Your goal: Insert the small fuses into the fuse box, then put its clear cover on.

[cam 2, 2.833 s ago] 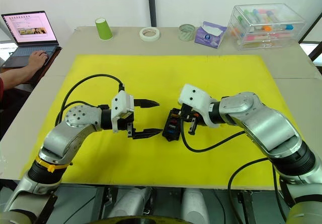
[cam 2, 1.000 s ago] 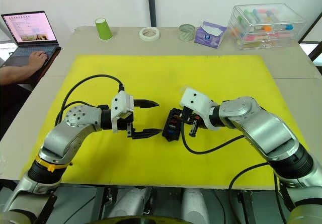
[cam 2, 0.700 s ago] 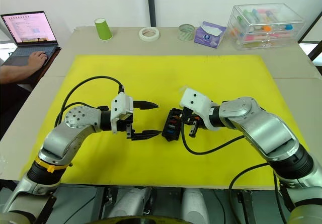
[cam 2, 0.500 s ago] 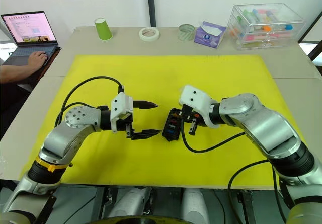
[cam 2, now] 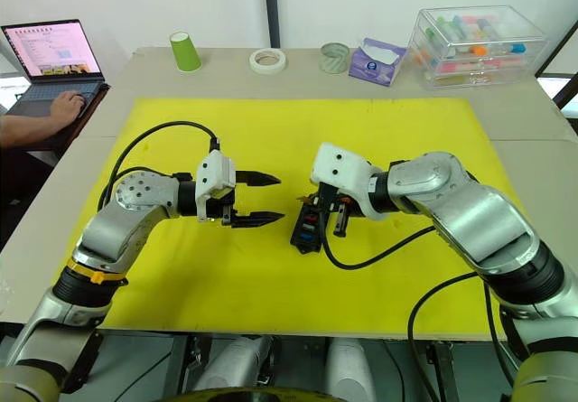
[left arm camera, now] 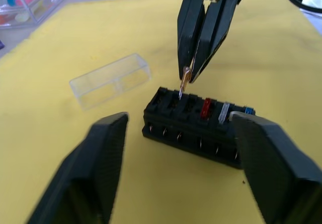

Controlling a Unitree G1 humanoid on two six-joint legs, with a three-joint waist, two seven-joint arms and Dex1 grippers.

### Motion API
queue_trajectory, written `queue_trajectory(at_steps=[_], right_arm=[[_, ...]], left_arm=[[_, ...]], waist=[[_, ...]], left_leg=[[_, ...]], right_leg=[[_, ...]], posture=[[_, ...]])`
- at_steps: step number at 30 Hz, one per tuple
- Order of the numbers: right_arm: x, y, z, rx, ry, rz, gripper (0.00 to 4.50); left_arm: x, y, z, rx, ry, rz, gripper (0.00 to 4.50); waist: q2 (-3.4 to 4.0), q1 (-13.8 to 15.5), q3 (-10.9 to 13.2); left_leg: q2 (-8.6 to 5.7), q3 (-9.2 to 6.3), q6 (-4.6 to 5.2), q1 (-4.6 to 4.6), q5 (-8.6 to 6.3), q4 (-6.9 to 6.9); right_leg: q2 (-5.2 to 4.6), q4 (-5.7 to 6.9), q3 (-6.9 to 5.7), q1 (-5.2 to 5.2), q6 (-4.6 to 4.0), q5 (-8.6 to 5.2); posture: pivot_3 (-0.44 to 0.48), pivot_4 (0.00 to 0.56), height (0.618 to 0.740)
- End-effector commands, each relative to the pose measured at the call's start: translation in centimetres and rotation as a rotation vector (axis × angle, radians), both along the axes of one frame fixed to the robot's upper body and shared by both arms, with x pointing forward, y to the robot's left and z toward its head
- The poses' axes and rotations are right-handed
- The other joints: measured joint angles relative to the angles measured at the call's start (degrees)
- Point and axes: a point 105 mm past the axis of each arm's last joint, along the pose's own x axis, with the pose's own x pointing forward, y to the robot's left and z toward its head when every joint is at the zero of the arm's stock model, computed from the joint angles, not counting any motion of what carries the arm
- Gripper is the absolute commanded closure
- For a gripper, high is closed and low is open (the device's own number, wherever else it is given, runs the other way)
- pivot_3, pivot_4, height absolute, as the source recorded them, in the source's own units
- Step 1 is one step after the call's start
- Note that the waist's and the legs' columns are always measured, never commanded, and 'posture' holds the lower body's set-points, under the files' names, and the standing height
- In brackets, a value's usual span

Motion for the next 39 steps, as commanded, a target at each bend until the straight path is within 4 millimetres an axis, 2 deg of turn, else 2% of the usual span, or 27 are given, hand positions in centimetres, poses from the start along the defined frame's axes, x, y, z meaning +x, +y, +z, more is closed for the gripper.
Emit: queue_trajectory(at_steps=[1, 4, 5, 7, 9, 20, 35, 37, 39], right_arm=[[-0.3, 0.5, 1.0, -0.017, -0.074, 0.043, 4.5], [-0.2, 0.6, 1.1, -0.022, -0.081, 0.049, 4.5], [-0.2, 0.6, 1.2, -0.024, -0.084, 0.052, 4.5], [-0.2, 0.7, 1.3, -0.025, -0.087, 0.055, 4.5], [-0.2, 0.9, 1.4, -0.024, -0.087, 0.059, 4.5], [-0.3, 1.6, 1.3, -0.033, -0.09, 0.086, 4.5], [-0.3, 2.2, 1.0, -0.031, -0.097, 0.102, 4.5], [-0.3, 2.2, 1.1, -0.031, -0.098, 0.102, 4.5], [-0.3, 2.1, 1.1, -0.032, -0.1, 0.1, 4.5]], left_arm=[[0.0, -0.4, 0.1, 0.012, -0.043, -0.025, 2.04], [0.2, -0.5, -0.3, 0.012, -0.049, -0.03, 2.04], [0.3, -0.4, -0.4, 0.009, -0.05, -0.033, 2.19], [0.3, -0.4, -0.5, 0.006, -0.05, -0.038, 2.62], [0.4, -0.5, -0.5, 0.008, -0.053, -0.039, 3.28], [0.4, -1.4, -0.1, -0.015, -0.075, -0.063, 3.28], [-0.3, -2.8, 1.8, -0.035, -0.088, -0.098, 3.28], [-0.4, -2.8, 1.8, -0.028, -0.078, -0.104, 3.67], [-0.5, -2.8, 1.7, -0.019, -0.072, -0.105, 4.28]], waist=[[0.0, 0.05, 0.0], [0.0, 0.02, 0.0], [0.0, 0.0, 0.0], [0.0, -0.01, 0.0], [0.0, -0.01, 0.0], [0.0, -0.01, 0.0], [0.0, 0.0, 0.0], [0.0, -0.01, 0.0], [0.0, -0.02, 0.0]], left_leg=[[0.0, 0.0, 0.0, 0.0, 0.0, 0.0], [0.0, 0.0, 0.0, 0.0, 0.0, 0.0], [0.0, 0.0, 0.0, 0.0, 0.0, 0.0], [0.0, 0.0, 0.0, 0.0, 0.0, 0.0], [0.0, 0.0, 0.0, 0.0, 0.0, 0.0], [0.0, -0.01, 0.0, 0.0, 0.0, 0.0], [0.0, -0.01, 0.0, 0.0, 0.0, 0.01], [0.0, -0.01, 0.0, 0.0, 0.0, 0.01], [0.0, -0.01, 0.0, 0.0, 0.0, 0.01]], right_leg=[[0.0, 0.0, 0.0, 0.0, 0.0, 0.0], [0.0, 0.0, 0.0, 0.01, 0.0, 0.0], [0.0, 0.0, -0.01, 0.01, 0.0, 0.0], [0.0, 0.0, 0.0, 0.0, 0.0, 0.0], [0.0, 0.0, -0.01, 0.0, 0.0, 0.0], [0.0, 0.0, 0.0, 0.0, 0.01, 0.0], [0.0, 0.0, -0.01, 0.0, 0.01, 0.01], [0.0, 0.0, -0.01, 0.0, 0.01, 0.01], [0.0, 0.0, -0.01, 0.0, 0.01, 0.01]], posture=[[0.0, 0.15, 0.74], [0.0, 0.15, 0.74], [0.0, 0.15, 0.74], [0.0, 0.15, 0.74], [0.0, 0.15, 0.74], [0.0, 0.15, 0.74], [0.0, 0.15, 0.74], [0.0, 0.15, 0.74], [0.0, 0.15, 0.74]])
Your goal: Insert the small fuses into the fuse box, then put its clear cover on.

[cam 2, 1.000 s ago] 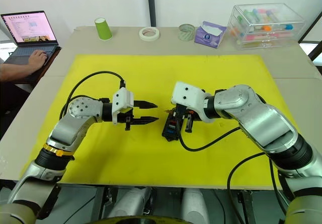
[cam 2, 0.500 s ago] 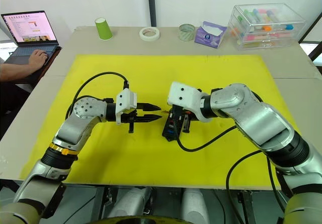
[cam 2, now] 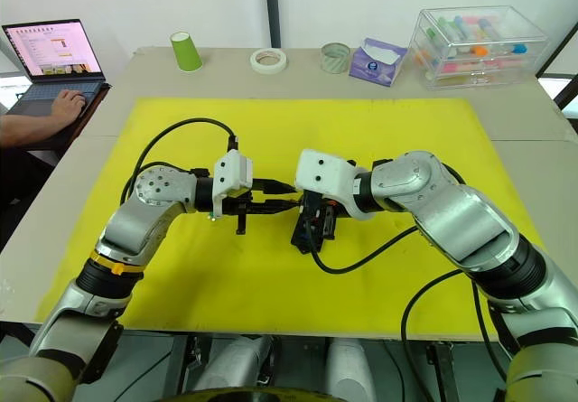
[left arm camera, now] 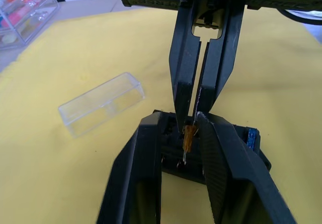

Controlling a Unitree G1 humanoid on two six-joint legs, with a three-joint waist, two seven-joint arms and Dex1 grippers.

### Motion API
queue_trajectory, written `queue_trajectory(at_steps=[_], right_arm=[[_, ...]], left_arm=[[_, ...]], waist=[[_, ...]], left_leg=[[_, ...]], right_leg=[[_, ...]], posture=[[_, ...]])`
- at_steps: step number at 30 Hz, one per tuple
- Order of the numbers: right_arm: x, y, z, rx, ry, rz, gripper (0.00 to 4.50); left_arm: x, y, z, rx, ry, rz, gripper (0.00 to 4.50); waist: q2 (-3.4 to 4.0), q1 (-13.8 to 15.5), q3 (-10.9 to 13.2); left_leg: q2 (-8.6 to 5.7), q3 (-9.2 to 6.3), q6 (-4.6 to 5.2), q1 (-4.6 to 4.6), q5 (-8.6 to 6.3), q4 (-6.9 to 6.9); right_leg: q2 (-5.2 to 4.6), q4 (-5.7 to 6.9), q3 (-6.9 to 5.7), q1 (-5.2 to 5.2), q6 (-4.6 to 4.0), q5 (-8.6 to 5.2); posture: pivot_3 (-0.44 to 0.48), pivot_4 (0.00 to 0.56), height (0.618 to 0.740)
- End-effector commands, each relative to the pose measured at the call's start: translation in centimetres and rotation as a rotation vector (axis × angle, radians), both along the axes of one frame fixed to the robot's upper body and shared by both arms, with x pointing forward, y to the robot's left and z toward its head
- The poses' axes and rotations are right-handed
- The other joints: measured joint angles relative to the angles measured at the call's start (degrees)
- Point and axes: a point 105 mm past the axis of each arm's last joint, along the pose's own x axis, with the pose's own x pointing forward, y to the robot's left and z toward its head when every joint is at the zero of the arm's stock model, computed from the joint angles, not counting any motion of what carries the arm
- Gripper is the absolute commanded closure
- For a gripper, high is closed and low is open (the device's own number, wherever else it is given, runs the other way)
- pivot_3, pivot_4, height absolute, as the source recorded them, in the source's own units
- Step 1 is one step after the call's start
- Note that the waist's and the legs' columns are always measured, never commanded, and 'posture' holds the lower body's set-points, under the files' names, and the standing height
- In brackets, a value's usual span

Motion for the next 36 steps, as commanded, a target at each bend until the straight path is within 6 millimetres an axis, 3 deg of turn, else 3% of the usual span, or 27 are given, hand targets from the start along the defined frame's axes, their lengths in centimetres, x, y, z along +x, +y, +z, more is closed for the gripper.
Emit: queue_trajectory(at_steps=[1, 21, 24, 31, 34, 36], right_arm=[[-0.3, 0.4, 1.3, 0.007, -0.063, 0.028, 4.5], [-0.5, 0.2, 2.1, 0.092, -0.024, 0.017, 4.5], [-0.6, -0.4, 2.5, 0.125, 0.0, 0.006, 3.84], [-1.0, -1.2, 2.8, 0.229, 0.12, -0.02, 1.37], [-2.1, -1.1, 3.5, 0.383, 0.303, -0.014, 0.28], [-2.3, -1.0, 4.3, 0.478, 0.382, -0.02, 0.28]], left_arm=[[-0.5, -0.4, 1.3, -0.009, -0.041, -0.031, 4.46], [-0.8, 0.7, 1.5, -0.065, 0.075, -0.029, 4.46], [-0.8, 1.1, 1.7, -0.104, 0.147, -0.024, 4.5], [-1.0, 2.1, 1.9, -0.185, 0.393, -0.007, 4.5], [-1.6, 2.6, 2.9, -0.283, 0.604, -0.047, 4.5], [-1.6, 3.0, 3.9, -0.362, 0.705, -0.063, 4.5]], waist=[[0.0, 0.0, 0.0], [0.0, 0.01, 0.0], [0.0, 0.02, 0.0], [0.0, -0.01, 0.0], [-0.01, -0.05, 0.0], [-0.01, -0.06, 0.0]], left_leg=[[0.0, 0.0, 0.0, 0.0, 0.0, 0.0], [0.0, 0.0, 0.0, 0.0, 0.0, 0.0], [0.0, -0.01, 0.0, 0.0, 0.0, 0.0], [0.0, -0.02, 0.0, 0.0, 0.0, 0.0], [0.0, -0.04, 0.0, 0.0, 0.0, 0.0], [0.0, -0.06, 0.0, 0.01, 0.0, -0.02]], right_leg=[[0.0, 0.0, 0.0, 0.0, 0.0, 0.0], [0.0, 0.0, 0.0, 0.0, 0.0, 0.0], [0.01, 0.0, 0.01, 0.0, 0.0, 0.0], [0.01, 0.0, 0.0, 0.0, 0.0, 0.0], [0.02, 0.01, 0.01, 0.01, 0.0, 0.0], [0.03, 0.02, 0.02, 0.0, 0.0, 0.0]], posture=[[0.0, 0.15, 0.74], [0.0, 0.15, 0.74], [0.0, 0.15, 0.74], [0.0, 0.15, 0.74], [0.0, 0.15, 0.74], [0.0, 0.15, 0.74]])
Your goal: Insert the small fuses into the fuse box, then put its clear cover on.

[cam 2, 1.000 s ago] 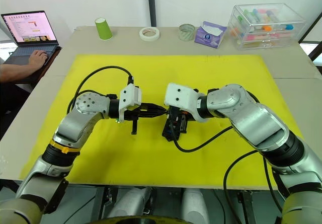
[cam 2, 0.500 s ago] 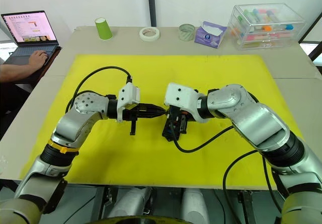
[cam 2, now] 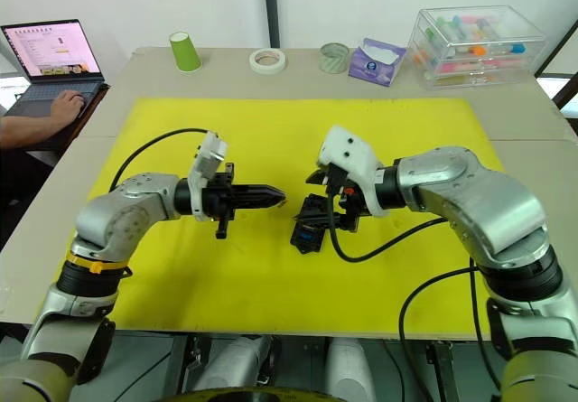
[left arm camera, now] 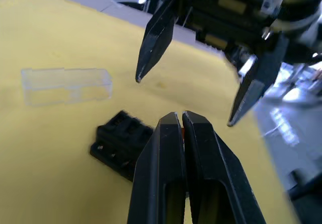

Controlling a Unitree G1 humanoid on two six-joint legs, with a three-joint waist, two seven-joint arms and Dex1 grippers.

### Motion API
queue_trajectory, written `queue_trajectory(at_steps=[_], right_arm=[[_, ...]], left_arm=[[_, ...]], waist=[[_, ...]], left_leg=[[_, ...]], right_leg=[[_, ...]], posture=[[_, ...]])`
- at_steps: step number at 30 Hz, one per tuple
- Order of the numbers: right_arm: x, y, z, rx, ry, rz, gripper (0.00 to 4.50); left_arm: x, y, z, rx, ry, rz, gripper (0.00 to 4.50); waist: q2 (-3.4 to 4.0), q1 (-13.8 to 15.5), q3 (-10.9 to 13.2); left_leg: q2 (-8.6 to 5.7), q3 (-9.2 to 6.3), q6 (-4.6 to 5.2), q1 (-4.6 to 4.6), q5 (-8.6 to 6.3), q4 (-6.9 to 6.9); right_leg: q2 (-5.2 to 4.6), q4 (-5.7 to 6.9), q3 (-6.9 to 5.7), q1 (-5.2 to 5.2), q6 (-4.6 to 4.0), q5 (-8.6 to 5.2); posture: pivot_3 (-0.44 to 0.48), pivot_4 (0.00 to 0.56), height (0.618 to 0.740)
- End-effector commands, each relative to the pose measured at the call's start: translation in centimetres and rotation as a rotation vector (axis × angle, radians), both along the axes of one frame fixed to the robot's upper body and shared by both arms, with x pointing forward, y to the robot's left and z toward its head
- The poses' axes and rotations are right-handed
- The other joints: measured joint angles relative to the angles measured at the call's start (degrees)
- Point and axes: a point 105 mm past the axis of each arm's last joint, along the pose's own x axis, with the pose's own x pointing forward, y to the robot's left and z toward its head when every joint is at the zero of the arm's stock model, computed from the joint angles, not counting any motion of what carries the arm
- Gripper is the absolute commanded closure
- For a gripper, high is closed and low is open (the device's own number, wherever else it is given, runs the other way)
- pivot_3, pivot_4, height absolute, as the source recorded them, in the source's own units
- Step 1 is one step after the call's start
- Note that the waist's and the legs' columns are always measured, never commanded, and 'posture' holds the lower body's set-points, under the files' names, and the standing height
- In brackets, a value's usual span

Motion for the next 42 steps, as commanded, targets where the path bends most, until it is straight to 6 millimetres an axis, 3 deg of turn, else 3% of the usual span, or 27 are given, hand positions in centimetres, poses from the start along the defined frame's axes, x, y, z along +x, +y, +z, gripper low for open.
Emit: queue_trajectory(at_steps=[1, 9, 12, 16, 31, 34, 39, 42], right_arm=[[-0.8, 0.0, 1.9, 0.155, 0.107, 0.007, 0.28], [-1.0, 0.9, 2.5, 0.258, 0.193, -0.01, 0.28], [-1.0, 1.4, 2.6, 0.288, 0.201, -0.015, 0.78], [-0.9, 1.8, 2.8, 0.304, 0.202, -0.017, 2.1], [-1.1, 1.7, 3.1, 0.29, 0.238, 0.002, 2.1], [-1.1, 1.8, 3.1, 0.292, 0.247, 0.003, 2.57], [-1.3, 1.9, 3.0, 0.286, 0.254, 0.008, 4.36], [-1.3, 1.9, 2.8, 0.278, 0.257, 0.008, 4.49]], left_arm=[[-0.5, 0.6, 2.5, -0.134, 0.115, -0.033, 4.5], [-0.6, 0.8, 3.9, -0.227, 0.212, -0.017, 4.5], [-0.7, 0.8, 4.0, -0.231, 0.219, -0.014, 4.5], [-1.0, 0.7, 4.0, -0.227, 0.222, -0.025, 4.5], [-1.6, 0.7, 3.4, -0.185, 0.217, -0.057, 4.5], [-1.6, 0.7, 3.4, -0.188, 0.22, -0.057, 4.5], [-1.7, 0.8, 3.4, -0.188, 0.222, -0.059, 4.5], [-1.8, 0.7, 3.4, -0.19, 0.223, -0.062, 4.5]], waist=[[0.0, -0.01, 0.0], [0.0, -0.05, 0.0], [0.0, -0.14, 0.0], [0.0, -0.06, 0.0], [0.01, -0.29, 0.0], [0.01, -0.21, 0.0], [0.01, -0.21, 0.0], [0.01, -0.24, 0.0]], left_leg=[[0.01, -0.01, 0.0, 0.0, 0.0, 0.01], [0.01, 0.0, 0.0, 0.0, 0.0, 0.05], [0.01, 0.0, 0.0, 0.0, 0.0, 0.04], [0.0, 0.02, 0.0, 0.0, 0.0, 0.05], [0.0, 0.03, -0.01, 0.01, 0.0, 0.02], [0.0, 0.03, 0.0, 0.01, 0.0, 0.02], [0.0, 0.03, 0.0, 0.01, 0.0, 0.02], [0.0, 0.03, -0.01, 0.01, 0.0, 0.02]], right_leg=[[0.01, 0.0, 0.0, 0.0, 0.0, 0.0], [-0.01, 0.02, 0.0, 0.01, -0.01, 0.0], [-0.01, 0.03, 0.02, 0.0, -0.01, 0.0], [-0.02, 0.04, 0.03, 0.0, -0.01, 0.0], [-0.01, 0.05, 0.04, -0.01, -0.01, 0.0], [-0.02, 0.05, 0.04, -0.01, -0.01, 0.0], [-0.02, 0.05, 0.04, -0.01, -0.01, 0.0], [-0.02, 0.04, 0.04, -0.01, -0.01, 0.0]], posture=[[0.0, 0.15, 0.74], [0.0, 0.15, 0.74], [0.0, 0.15, 0.74], [0.0, 0.15, 0.74], [0.0, 0.15, 0.74], [0.0, 0.15, 0.74], [0.0, 0.15, 0.74], [0.0, 0.15, 0.74]])
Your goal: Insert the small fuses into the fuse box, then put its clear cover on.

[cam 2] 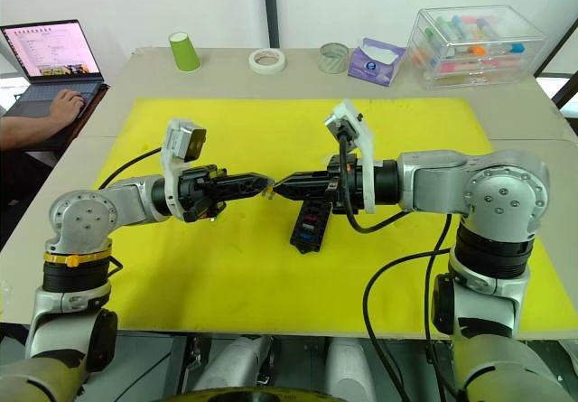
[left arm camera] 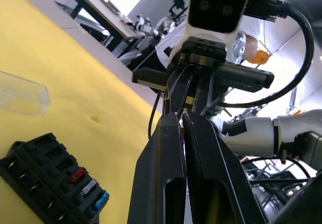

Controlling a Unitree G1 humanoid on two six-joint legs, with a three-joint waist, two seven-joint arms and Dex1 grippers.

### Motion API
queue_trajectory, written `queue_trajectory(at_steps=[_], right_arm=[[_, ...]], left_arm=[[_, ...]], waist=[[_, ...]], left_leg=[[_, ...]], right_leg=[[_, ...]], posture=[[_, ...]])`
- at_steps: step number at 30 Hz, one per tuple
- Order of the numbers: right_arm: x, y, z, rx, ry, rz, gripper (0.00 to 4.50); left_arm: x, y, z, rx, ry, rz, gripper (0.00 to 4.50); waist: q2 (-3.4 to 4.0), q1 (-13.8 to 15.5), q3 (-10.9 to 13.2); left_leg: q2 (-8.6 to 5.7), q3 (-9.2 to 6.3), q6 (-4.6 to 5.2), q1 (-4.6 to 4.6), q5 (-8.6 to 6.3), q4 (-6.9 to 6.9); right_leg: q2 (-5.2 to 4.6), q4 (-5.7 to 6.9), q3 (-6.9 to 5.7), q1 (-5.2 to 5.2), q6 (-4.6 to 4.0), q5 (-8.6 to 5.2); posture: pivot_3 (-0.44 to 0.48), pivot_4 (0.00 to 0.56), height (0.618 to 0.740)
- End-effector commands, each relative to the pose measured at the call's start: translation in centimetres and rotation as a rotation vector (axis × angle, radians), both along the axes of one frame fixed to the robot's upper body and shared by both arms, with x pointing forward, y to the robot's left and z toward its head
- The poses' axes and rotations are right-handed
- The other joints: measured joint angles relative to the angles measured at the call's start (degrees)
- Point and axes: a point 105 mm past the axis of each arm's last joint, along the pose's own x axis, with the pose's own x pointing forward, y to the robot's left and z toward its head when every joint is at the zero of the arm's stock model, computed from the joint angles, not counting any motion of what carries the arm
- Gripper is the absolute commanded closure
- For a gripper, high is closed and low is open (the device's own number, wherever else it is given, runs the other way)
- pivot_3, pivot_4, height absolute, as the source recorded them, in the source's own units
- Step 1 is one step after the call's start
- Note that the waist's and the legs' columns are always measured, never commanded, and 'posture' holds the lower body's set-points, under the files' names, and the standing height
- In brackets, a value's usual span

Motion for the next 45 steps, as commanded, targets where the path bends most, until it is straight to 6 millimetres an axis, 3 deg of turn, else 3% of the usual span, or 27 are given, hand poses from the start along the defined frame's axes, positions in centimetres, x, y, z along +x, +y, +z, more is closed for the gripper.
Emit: queue_trajectory(at_steps=[1, 12, 19, 31, 34, 38, 45], right_arm=[[-0.6, 0.31, 0.5, -0.001, -0.024, 0.037, 4.49], [-0.67, 0.31, 0.64, 0.012, -0.017, 0.043, 4.49], [-0.54, 0.23, 0.63, 0.008, -0.012, 0.032, 2.44], [-0.23, 0.54, 0.54, 0.013, -0.002, 0.016, 2.44], [-0.17, 0.54, 0.49, 0.011, -0.002, 0.011, 3.0], [-0.15, 0.54, 0.59, 0.02, 0.001, 0.011, 4.35], [-0.12, 0.43, 0.66, 0.023, 0.005, 0.006, 4.47]], left_arm=[[-0.51, -0.11, 0.82, -0.011, -0.042, -0.019, 4.5], [-0.52, -0.1, 0.88, -0.011, -0.044, -0.022, 4.5], [-0.46, -0.09, 0.92, -0.011, -0.047, -0.02, 4.5], [-0.59, -0.25, 1.04, -0.013, -0.051, -0.029, 4.5], [-0.62, -0.29, 1.04, -0.013, -0.049, -0.031, 4.5], [-0.71, -0.33, 0.99, -0.011, -0.048, -0.035, 4.5], [-0.91, -0.29, 0.86, -0.005, -0.044, -0.045, 4.5]], waist=[[0.0, -0.02, 0.0], [0.0, 0.02, 0.0], [0.0, 0.08, 0.0], [0.0, 0.08, 0.0], [0.0, 0.07, 0.0], [0.0, 0.08, 0.0], [0.0, 0.09, 0.0]], left_leg=[[0.0, 0.0, 0.0, 0.0, 0.0, 0.0], [0.0, 0.0, 0.0, 0.0, 0.0, 0.0], [0.0, 0.0, 0.0, 0.0, 0.0, 0.0], [0.0, 0.0, 0.0, 0.0, 0.0, 0.0], [0.0, 0.0, 0.0, 0.0, 0.0, 0.0], [0.0, 0.0, 0.0, 0.0, 0.0, 0.0], [0.0, 0.0, 0.0, 0.0, 0.0, 0.0]], right_leg=[[0.0, 0.0, 0.0, 0.0, 0.0, 0.0], [0.0, 0.0, 0.0, 0.0, 0.0, 0.0], [0.0, -0.01, 0.0, 0.0, 0.0, 0.0], [0.0, -0.01, 0.0, 0.0, 0.0, 0.0], [0.0, -0.01, 0.0, 0.0, 0.0, 0.0], [0.0, -0.01, 0.0, 0.0, 0.0, 0.0], [0.0, -0.02, 0.0, 0.0, 0.0, 0.0]], posture=[[0.0, 0.15, 0.74], [0.0, 0.15, 0.74], [0.0, 0.15, 0.74], [0.0, 0.15, 0.74], [0.0, 0.15, 0.74], [0.0, 0.15, 0.74], [0.0, 0.15, 0.74]])
